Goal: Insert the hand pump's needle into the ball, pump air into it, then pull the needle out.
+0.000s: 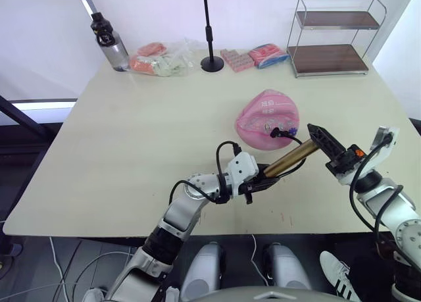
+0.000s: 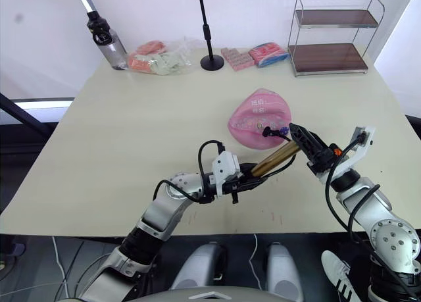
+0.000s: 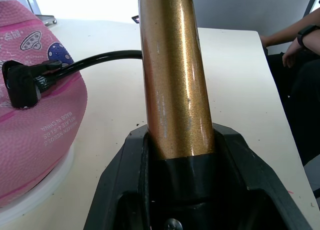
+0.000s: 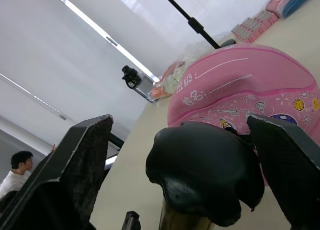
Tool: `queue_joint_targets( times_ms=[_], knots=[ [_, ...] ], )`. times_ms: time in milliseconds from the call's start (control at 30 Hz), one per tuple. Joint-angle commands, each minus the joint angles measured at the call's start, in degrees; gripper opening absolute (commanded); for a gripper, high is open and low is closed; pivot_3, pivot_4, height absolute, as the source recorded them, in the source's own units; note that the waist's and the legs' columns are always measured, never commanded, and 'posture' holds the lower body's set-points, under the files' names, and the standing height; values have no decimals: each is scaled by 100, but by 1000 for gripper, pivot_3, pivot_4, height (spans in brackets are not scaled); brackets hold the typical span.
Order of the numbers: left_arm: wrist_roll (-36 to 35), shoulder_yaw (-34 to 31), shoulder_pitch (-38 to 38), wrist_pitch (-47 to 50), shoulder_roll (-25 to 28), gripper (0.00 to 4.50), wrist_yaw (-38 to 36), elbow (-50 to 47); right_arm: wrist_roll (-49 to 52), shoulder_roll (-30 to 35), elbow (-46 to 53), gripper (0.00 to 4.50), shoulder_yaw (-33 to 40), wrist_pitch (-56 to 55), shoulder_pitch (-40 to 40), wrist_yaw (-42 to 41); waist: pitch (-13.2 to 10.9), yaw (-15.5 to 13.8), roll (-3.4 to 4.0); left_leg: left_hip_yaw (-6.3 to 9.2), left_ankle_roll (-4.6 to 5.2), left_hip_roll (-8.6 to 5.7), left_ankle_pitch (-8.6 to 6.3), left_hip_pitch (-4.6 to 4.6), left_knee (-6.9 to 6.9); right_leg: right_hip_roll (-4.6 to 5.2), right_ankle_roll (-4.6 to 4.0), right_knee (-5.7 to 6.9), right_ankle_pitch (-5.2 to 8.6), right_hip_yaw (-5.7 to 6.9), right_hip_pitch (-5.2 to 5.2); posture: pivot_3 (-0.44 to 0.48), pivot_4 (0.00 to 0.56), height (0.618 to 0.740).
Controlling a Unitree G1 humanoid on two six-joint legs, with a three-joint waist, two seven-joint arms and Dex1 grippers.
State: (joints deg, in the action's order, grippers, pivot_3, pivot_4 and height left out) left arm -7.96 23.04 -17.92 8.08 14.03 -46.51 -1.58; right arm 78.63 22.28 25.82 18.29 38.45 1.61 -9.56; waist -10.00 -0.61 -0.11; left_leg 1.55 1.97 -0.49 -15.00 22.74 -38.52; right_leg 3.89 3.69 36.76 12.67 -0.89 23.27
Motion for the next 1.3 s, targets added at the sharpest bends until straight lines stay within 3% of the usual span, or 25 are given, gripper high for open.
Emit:
queue_joint_targets(
  times_ms=[33, 100, 133, 533, 567, 700, 733, 800, 1000, 1133, 1300],
  knots=[
    [17, -8, 12, -151, -66, 1169, 9, -54, 18, 61, 93, 2763, 96, -85, 95, -44, 0, 0, 0, 0, 0, 0, 0, 0, 0, 0, 0, 0, 0, 0, 0, 0, 150, 740],
    [27, 1, 16, -165, -70, 1169, 4, -36, 2, 48, 90, 1903, 94, -100, 121, -27, 0, -1, 0, 0, 0, 0, 0, 0, 0, 0, 0, 0, 0, 0, 0, 0, 150, 740],
    [32, 5, 23, -174, -72, 1169, -1, -25, -18, 41, 90, 1758, 90, -112, 136, -20, 0, -1, 0, 0, 0, 0, 0, 0, 0, 0, 0, 0, 0, 0, 0, 0, 150, 740],
    [-15, -6, 104, -137, -42, 1169, -69, 87, -140, 144, 308, 1756, 13, -111, 234, -253, 0, 1, 0, -1, 0, 1, 0, 1, 0, -1, 0, 0, 0, -1, 2, 0, 150, 740],
    [-72, -32, 105, -104, -22, 2176, -124, 84, -238, 213, 386, 1756, -19, -135, 258, -423, 0, 3, 0, 0, 0, 1, 0, 1, 0, -1, 0, 0, 0, 0, 2, 0, 150, 740],
    [-40, -89, 66, -197, 85, 3516, -215, 150, -717, 478, 600, 1756, -152, -246, 314, -960, 0, 25, 0, -1, 0, 0, 0, 1, 0, -4, 0, 0, 0, -1, 4, 0, 150, 740],
    [-60, -93, 58, -221, 126, 4128, -278, 157, -808, 502, 638, 1756, -175, -304, 332, -1093, 0, 25, -1, 0, 0, 0, 0, 1, 1, -5, 0, 0, 0, 0, 4, 0, 150, 740],
    [-117, -79, 54, -280, 247, 4471, -493, 134, -1148, 720, 746, 1756, -309, -355, 344, -1472, 0, 24, -1, 1, 0, 0, 0, 2, 1, -8, -1, 0, 0, 1, 4, 0, 150, 740],
    [-353, -91, 5, -265, 535, 4471, -1112, 66, -2126, 1165, 782, 1756, -659, -715, 486, -2409, -1, 25, -2, -2, 0, 3, 0, 3, 1, -8, 0, -1, 0, -1, 6, 0, 150, 740],
    [-413, -110, -142, -222, 751, 4471, -1545, 202, -3386, 1770, 585, 1756, -1137, -1439, 573, -3560, -1, 19, -5, -4, 0, 1, 0, 5, 1, -8, -1, -2, 0, -2, 10, 0, 150, 740],
    [-228, -45, -387, -354, 714, 4471, -1649, 690, -4008, 1738, 355, 1756, -1388, -2043, 454, -4087, -3, 2, -9, -4, 0, -3, 0, 6, 0, -10, 0, -2, 0, -1, 10, 0, 150, 740]
  ],
)
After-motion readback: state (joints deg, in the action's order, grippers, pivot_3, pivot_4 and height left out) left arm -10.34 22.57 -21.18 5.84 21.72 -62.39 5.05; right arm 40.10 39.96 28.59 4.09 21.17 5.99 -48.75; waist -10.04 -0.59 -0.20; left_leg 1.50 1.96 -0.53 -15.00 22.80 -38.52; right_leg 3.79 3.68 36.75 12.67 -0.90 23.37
